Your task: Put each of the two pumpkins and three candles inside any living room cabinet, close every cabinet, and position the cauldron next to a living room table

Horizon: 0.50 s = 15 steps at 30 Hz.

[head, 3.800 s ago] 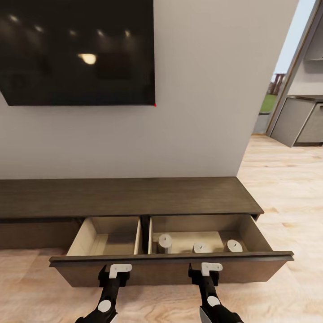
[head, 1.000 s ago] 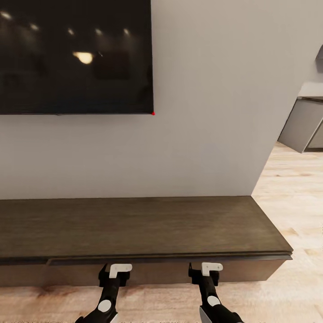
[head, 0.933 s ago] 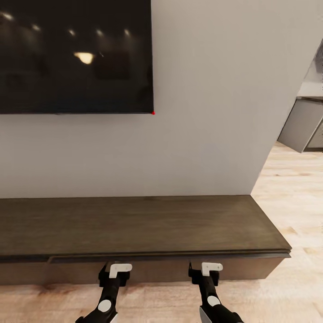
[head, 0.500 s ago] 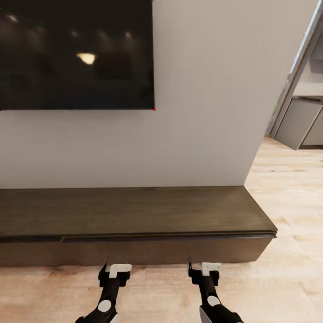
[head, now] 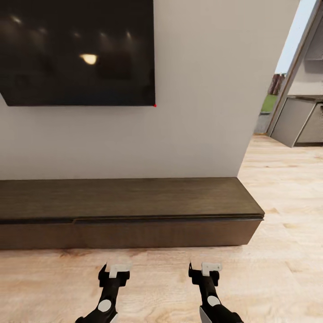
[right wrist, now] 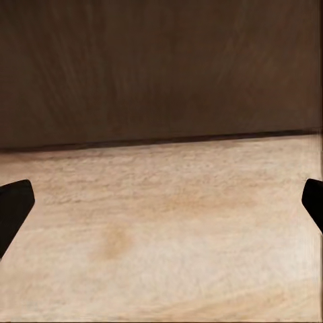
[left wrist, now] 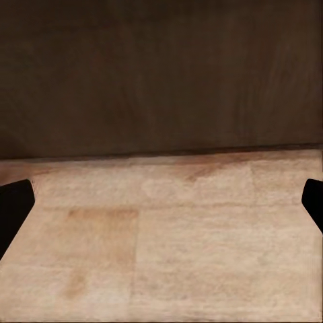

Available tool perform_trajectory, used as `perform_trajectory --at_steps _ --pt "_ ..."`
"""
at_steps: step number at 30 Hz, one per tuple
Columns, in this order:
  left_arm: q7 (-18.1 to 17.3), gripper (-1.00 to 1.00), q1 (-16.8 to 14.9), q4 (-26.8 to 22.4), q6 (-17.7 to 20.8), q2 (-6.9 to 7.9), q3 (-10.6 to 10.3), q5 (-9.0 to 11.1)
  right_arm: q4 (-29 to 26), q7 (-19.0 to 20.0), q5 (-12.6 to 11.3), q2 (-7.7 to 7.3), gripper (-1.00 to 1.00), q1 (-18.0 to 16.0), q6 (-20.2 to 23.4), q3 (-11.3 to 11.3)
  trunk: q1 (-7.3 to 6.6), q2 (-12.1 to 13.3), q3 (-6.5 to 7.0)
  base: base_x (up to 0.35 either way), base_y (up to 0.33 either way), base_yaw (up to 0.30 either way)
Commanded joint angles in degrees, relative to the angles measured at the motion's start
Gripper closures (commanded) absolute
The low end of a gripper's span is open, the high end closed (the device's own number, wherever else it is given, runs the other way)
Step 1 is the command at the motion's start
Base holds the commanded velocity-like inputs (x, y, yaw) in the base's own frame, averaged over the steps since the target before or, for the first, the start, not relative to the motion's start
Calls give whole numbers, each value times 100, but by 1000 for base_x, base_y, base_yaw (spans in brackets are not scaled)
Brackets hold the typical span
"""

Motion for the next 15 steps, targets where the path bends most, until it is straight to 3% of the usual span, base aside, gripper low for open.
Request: perform_trajectory --at_steps 1,15 --pt "48 -100 -6 -15 -15 7 -39 60 6 -46 59 2 -100 -4 2 -7 -3 -2 -5 -118 0 0" --pt "98 -100 -5 -66 42 29 -1 69 -46 -34 66 9 -100 -4 55 8 -3 -2 -5 -23 0 0"
